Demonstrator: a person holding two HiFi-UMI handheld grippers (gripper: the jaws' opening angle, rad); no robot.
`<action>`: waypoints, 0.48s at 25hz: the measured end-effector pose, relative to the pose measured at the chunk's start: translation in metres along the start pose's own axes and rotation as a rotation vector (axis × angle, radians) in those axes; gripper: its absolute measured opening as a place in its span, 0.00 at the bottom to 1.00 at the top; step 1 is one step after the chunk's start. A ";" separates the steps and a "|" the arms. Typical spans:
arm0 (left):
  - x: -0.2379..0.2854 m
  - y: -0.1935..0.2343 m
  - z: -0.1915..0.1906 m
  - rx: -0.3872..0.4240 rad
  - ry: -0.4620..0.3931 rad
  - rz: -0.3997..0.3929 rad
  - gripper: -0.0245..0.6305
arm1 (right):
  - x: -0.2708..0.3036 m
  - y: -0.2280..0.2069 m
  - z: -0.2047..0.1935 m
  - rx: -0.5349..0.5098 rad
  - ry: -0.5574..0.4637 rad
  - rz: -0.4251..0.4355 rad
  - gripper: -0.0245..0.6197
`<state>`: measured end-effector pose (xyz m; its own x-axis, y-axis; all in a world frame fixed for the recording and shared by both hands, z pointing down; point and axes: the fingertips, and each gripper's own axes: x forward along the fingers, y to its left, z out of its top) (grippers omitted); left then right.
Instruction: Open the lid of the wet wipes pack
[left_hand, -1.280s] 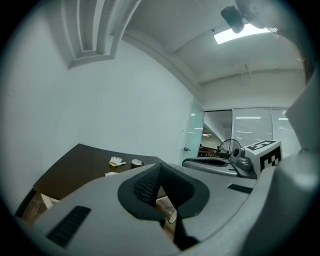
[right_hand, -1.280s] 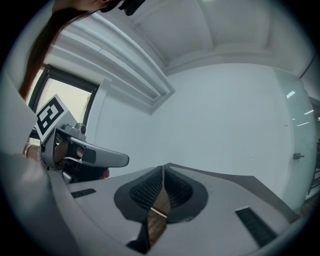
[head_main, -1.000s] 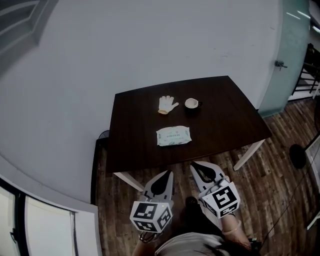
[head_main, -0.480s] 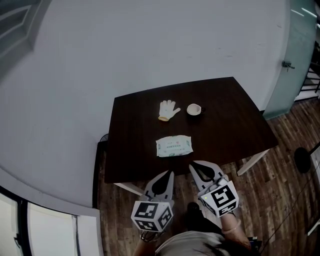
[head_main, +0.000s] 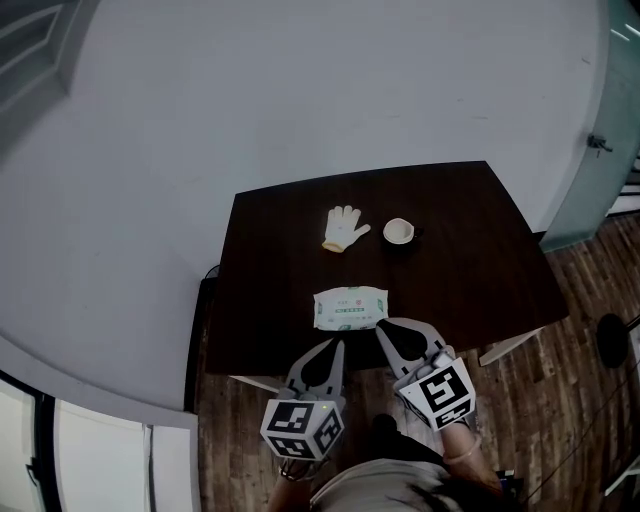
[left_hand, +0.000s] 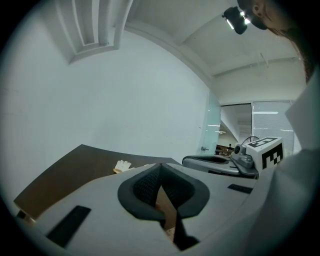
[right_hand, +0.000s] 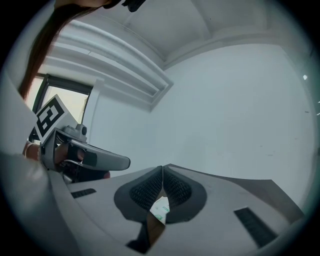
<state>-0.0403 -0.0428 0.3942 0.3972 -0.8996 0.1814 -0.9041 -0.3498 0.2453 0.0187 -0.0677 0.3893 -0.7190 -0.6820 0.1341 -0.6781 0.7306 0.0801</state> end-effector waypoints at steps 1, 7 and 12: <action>0.006 0.002 0.000 -0.001 0.001 0.009 0.06 | 0.005 -0.005 -0.001 0.002 0.004 0.007 0.05; 0.033 0.015 -0.004 -0.005 0.006 0.062 0.06 | 0.027 -0.027 -0.011 -0.003 0.019 0.061 0.05; 0.046 0.025 -0.009 0.002 0.020 0.088 0.06 | 0.045 -0.041 -0.017 -0.020 0.021 0.098 0.05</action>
<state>-0.0430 -0.0906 0.4169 0.3196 -0.9215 0.2207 -0.9359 -0.2706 0.2256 0.0169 -0.1277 0.4093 -0.7783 -0.6065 0.1627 -0.6014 0.7945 0.0848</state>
